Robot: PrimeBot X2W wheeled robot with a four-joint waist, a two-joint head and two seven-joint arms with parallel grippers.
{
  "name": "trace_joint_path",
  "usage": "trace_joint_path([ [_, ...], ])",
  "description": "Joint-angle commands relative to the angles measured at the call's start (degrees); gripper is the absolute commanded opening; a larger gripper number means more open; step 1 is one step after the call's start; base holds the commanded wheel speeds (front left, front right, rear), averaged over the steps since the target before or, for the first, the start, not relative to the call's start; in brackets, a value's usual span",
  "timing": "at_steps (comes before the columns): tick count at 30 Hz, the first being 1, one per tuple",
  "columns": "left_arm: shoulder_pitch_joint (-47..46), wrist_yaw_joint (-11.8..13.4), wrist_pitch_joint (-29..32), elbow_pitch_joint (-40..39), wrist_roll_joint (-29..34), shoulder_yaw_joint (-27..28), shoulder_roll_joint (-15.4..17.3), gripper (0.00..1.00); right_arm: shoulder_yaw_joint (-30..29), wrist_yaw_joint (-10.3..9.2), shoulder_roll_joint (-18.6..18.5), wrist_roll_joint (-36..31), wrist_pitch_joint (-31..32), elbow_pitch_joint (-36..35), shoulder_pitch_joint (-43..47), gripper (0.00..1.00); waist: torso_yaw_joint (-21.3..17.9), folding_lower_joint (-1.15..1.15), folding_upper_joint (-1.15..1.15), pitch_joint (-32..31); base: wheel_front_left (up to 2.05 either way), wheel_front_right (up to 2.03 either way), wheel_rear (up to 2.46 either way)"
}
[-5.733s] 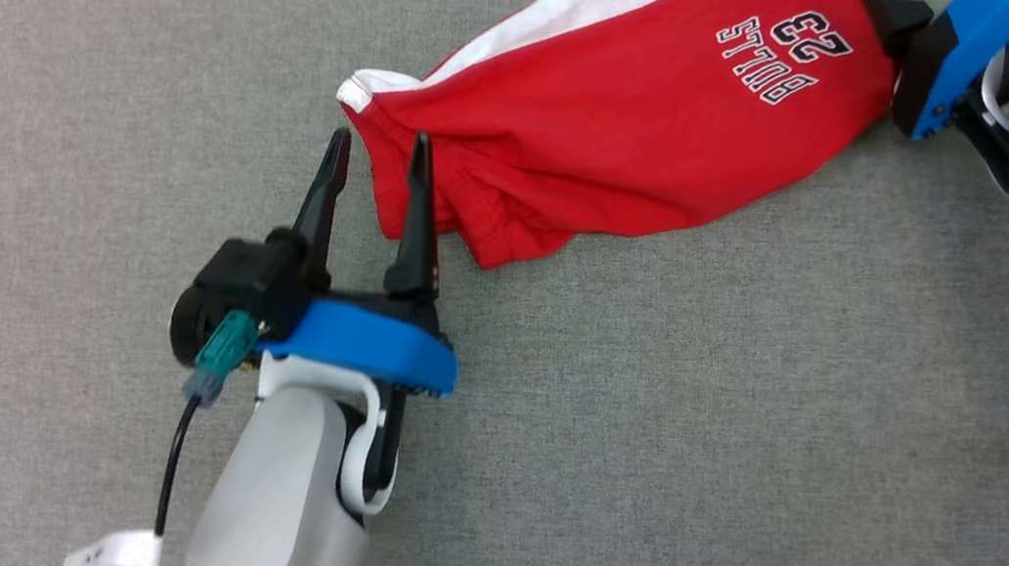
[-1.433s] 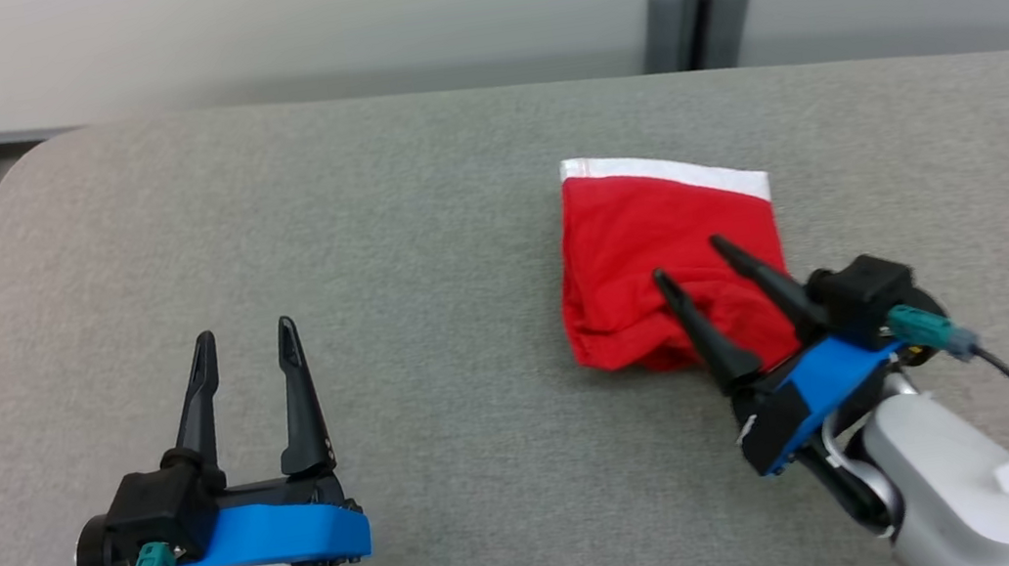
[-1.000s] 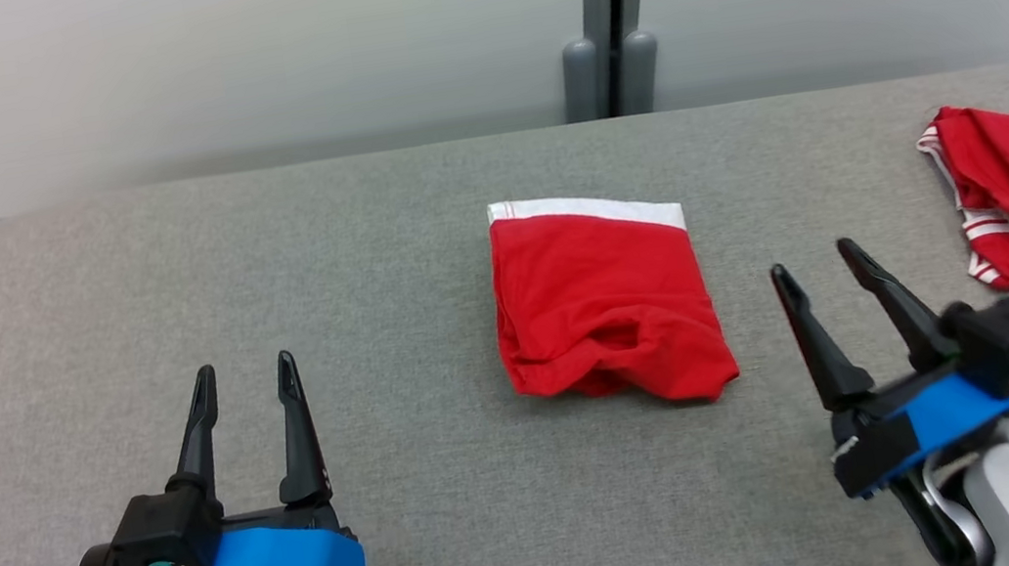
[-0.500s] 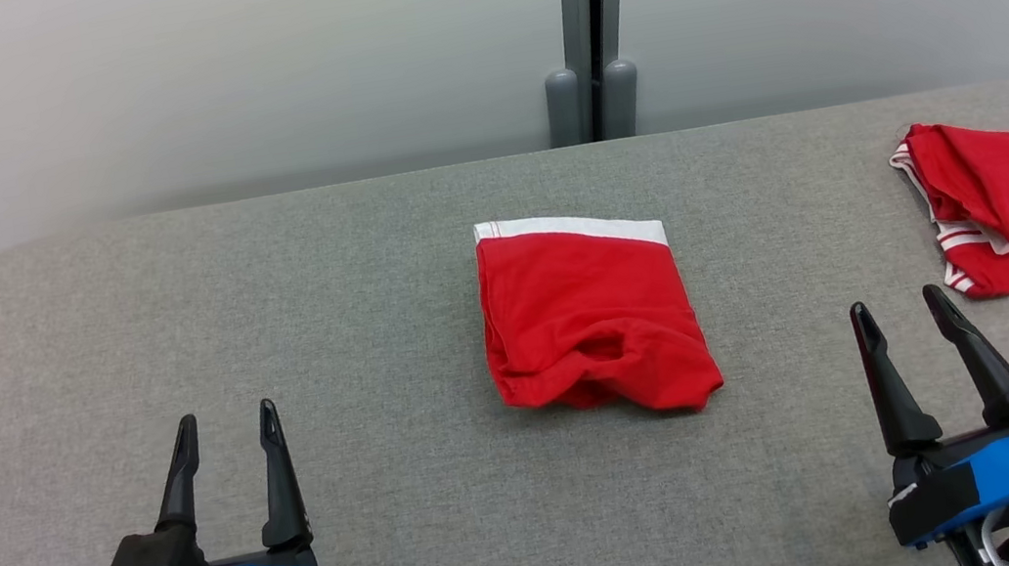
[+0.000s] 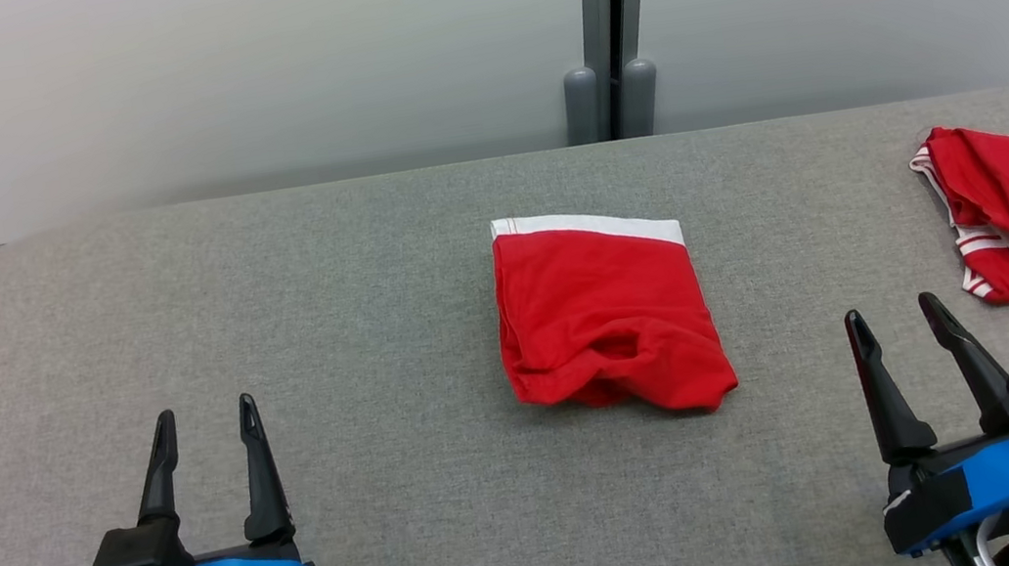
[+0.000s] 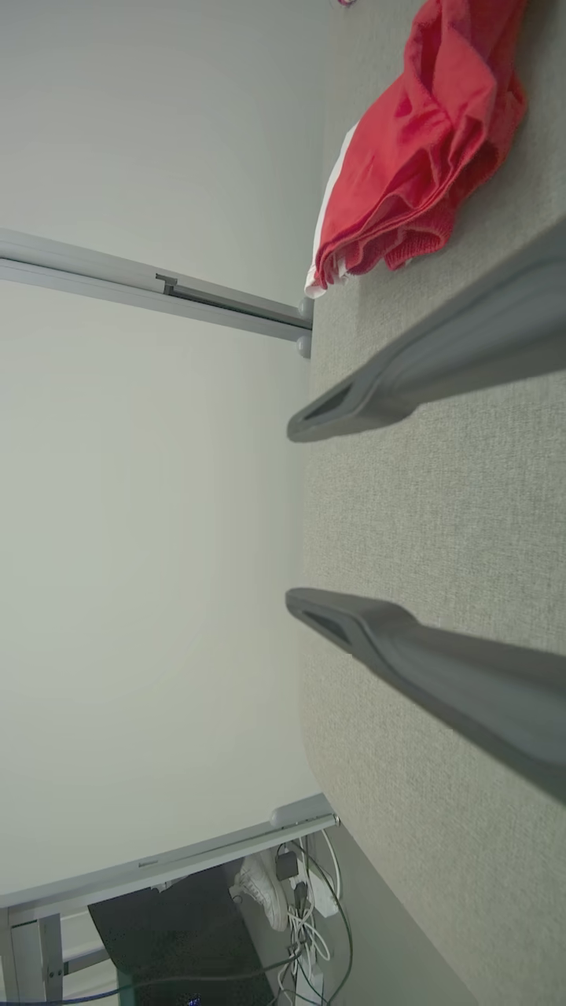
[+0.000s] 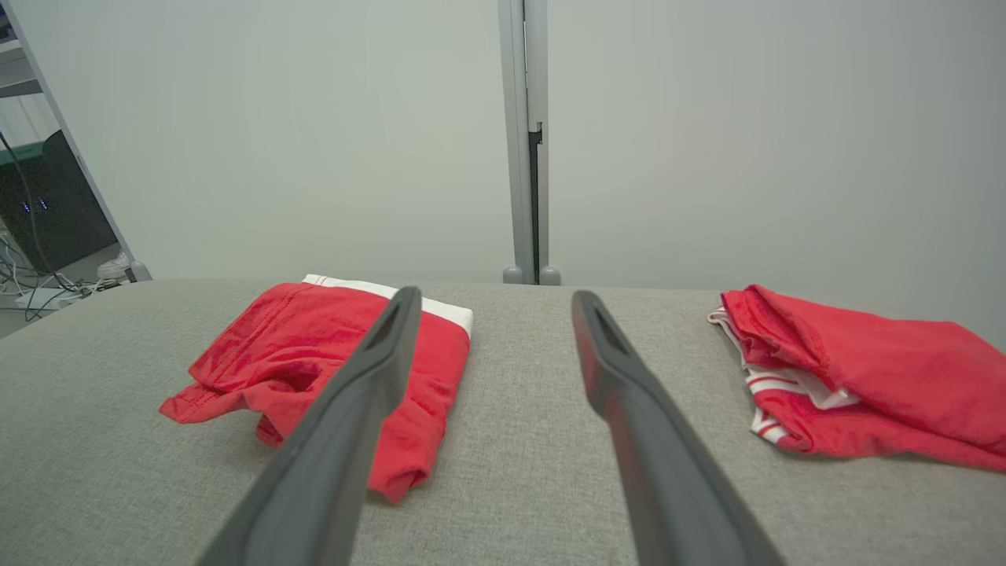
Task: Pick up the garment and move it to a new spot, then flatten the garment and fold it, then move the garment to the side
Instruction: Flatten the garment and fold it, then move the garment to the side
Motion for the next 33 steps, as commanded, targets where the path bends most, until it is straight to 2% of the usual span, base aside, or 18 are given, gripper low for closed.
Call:
trace_joint_path([
  [1,-0.5,0.3,0.0,0.2,-0.2,0.0,0.4,1.00,-0.1,0.02,0.3,-0.5,0.2,-0.2,1.1,1.00,0.0,0.00,0.00,0.0,0.00,0.00,0.00],
  [17,-2.0,0.7,0.1,-0.1,-0.6,-0.9,0.7,1.00,-0.9,0.02,0.5,-0.5,0.8,0.1,-1.0,1.00,1.2,0.00,0.00,1.9,0.00,0.00,0.00],
  [24,-3.6,0.8,0.0,-0.6,-0.8,-1.6,0.4,1.00,0.6,0.02,-0.7,-1.0,2.0,1.5,-9.4,1.00,2.8,0.00,0.00,4.7,0.00,0.00,0.00],
  [33,-7.1,0.8,-0.2,-0.1,-1.1,-3.1,-0.6,1.00,2.5,0.03,-2.9,-1.6,6.1,10.0,-22.7,1.00,6.4,0.00,0.00,9.8,0.00,0.00,0.00],
])
